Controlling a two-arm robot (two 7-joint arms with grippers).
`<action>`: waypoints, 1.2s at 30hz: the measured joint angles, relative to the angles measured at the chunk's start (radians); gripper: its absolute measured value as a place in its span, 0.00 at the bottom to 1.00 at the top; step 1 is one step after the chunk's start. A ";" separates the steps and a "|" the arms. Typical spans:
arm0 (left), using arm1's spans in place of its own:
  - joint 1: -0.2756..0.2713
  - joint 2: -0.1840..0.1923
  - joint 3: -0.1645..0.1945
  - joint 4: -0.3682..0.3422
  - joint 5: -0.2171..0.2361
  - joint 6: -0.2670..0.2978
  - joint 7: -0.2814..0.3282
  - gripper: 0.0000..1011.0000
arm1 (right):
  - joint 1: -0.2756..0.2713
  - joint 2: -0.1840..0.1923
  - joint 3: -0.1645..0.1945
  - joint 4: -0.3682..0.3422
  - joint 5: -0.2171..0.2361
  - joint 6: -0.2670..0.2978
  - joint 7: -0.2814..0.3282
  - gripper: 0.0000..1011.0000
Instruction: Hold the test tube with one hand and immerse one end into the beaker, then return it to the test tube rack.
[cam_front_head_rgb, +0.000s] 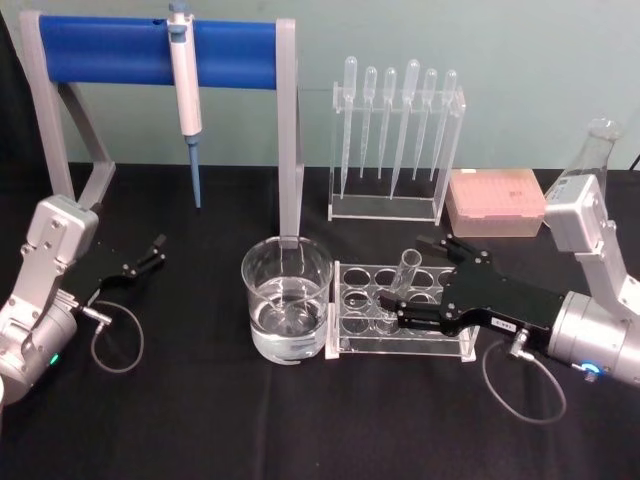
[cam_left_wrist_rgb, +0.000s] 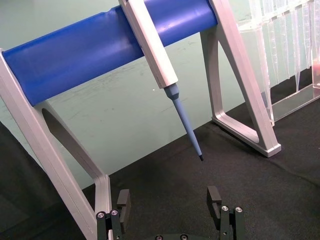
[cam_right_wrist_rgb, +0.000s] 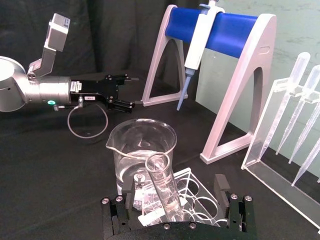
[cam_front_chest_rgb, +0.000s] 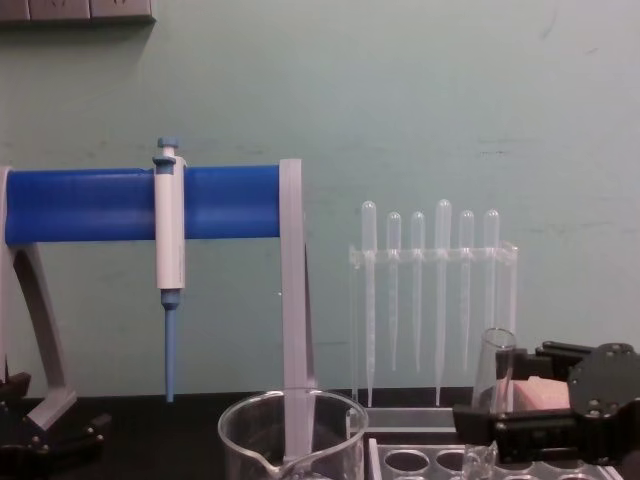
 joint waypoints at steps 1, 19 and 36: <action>0.000 0.000 0.000 0.000 0.000 0.000 0.000 0.99 | 0.001 -0.001 -0.001 0.001 -0.002 0.001 -0.001 0.99; 0.000 0.000 0.000 0.000 0.000 0.000 0.000 0.99 | 0.010 -0.020 -0.014 0.015 -0.020 0.000 -0.008 0.98; 0.000 0.000 0.000 0.000 0.000 0.000 0.000 0.99 | 0.009 -0.018 -0.013 0.013 -0.018 0.000 -0.007 0.50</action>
